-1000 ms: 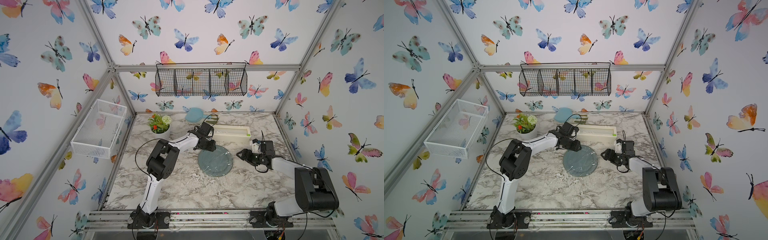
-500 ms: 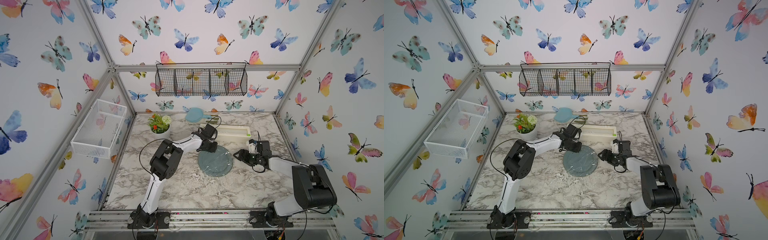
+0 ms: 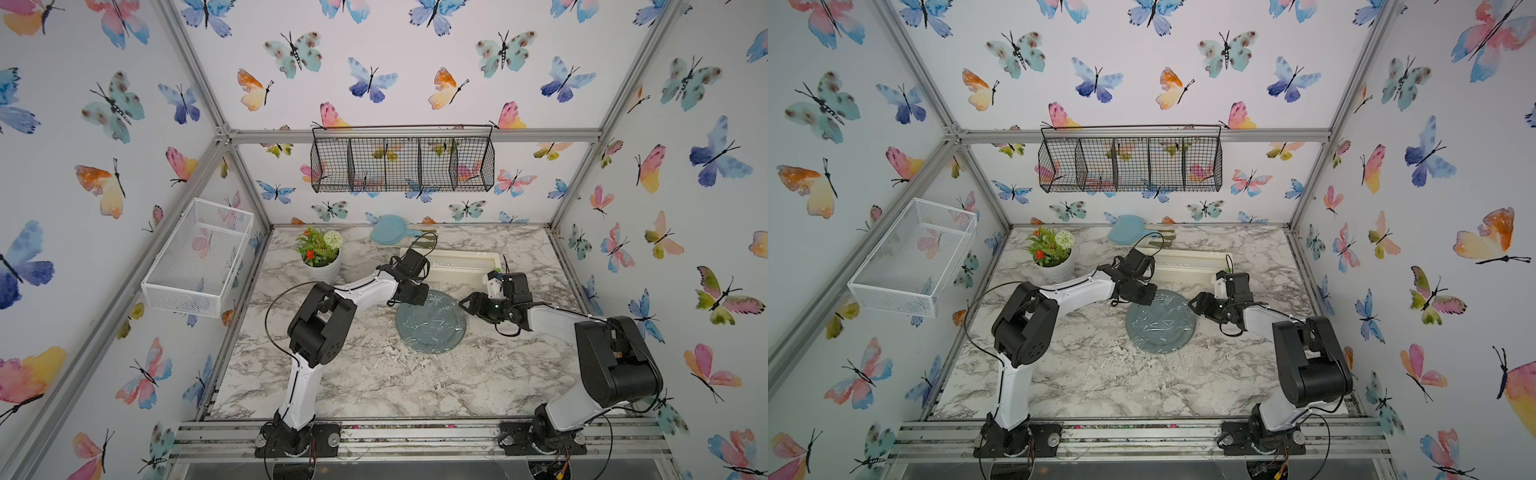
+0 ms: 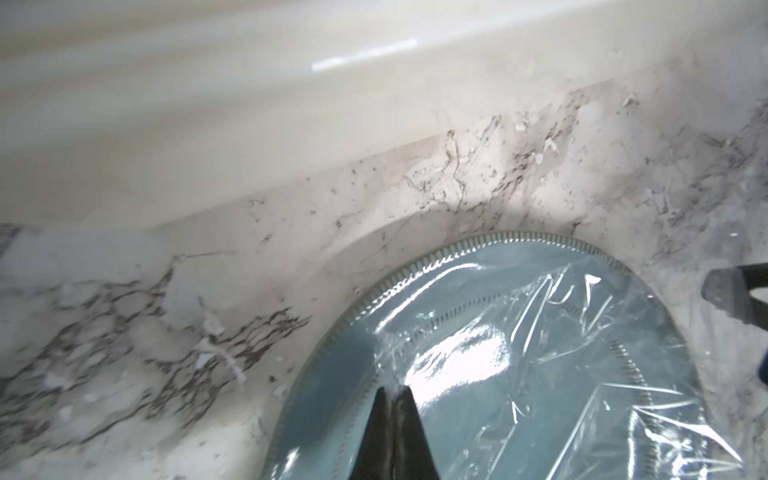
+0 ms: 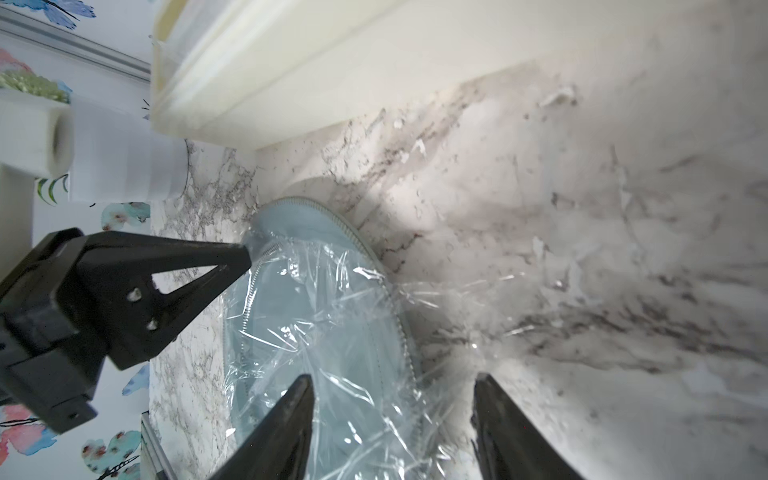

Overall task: Wrap the plate with plastic wrap
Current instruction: Cover the plate with plastic wrap.

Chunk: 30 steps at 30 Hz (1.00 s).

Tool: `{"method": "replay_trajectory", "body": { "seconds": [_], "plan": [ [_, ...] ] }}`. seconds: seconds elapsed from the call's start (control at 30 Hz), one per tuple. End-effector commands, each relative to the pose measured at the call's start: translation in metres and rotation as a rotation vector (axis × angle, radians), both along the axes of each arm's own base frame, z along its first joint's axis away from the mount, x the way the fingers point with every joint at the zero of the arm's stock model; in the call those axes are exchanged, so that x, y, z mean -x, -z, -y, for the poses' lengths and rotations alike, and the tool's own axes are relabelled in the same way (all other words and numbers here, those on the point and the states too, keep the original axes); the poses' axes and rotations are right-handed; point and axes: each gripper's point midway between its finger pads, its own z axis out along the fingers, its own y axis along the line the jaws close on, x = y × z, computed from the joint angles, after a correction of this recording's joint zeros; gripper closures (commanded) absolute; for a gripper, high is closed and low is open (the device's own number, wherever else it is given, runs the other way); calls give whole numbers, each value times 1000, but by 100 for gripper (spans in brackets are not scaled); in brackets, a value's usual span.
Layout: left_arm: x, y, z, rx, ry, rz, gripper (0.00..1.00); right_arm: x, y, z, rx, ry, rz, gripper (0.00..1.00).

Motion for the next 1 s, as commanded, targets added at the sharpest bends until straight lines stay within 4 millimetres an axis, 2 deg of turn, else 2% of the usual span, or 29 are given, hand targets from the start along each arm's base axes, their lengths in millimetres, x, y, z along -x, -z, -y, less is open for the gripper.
{"method": "replay_trajectory", "body": {
  "seconds": [0.0,0.17,0.33,0.37,0.43,0.73,0.83,0.97],
  "plan": [
    [-19,-40,-24,52,-83,101,100,-6,-3,-10,46,-22,9,38],
    [-24,-31,-36,56,-106,88,100,-7,11,-12,111,-18,-20,38],
    [-31,-9,-42,44,-113,49,98,-12,25,12,246,59,-45,37],
    [-32,-10,-42,51,-109,45,97,-13,26,14,259,66,-47,36],
    [-29,7,-42,30,-101,10,97,-14,26,14,263,64,-44,35],
    [-29,17,-44,27,-106,-2,94,-28,-8,-6,150,29,61,33],
    [-31,18,-45,29,-106,-4,94,-33,-3,-14,127,-3,45,33],
    [-32,19,-45,29,-106,-7,94,-39,12,-15,146,-11,23,36]
  ]
}}
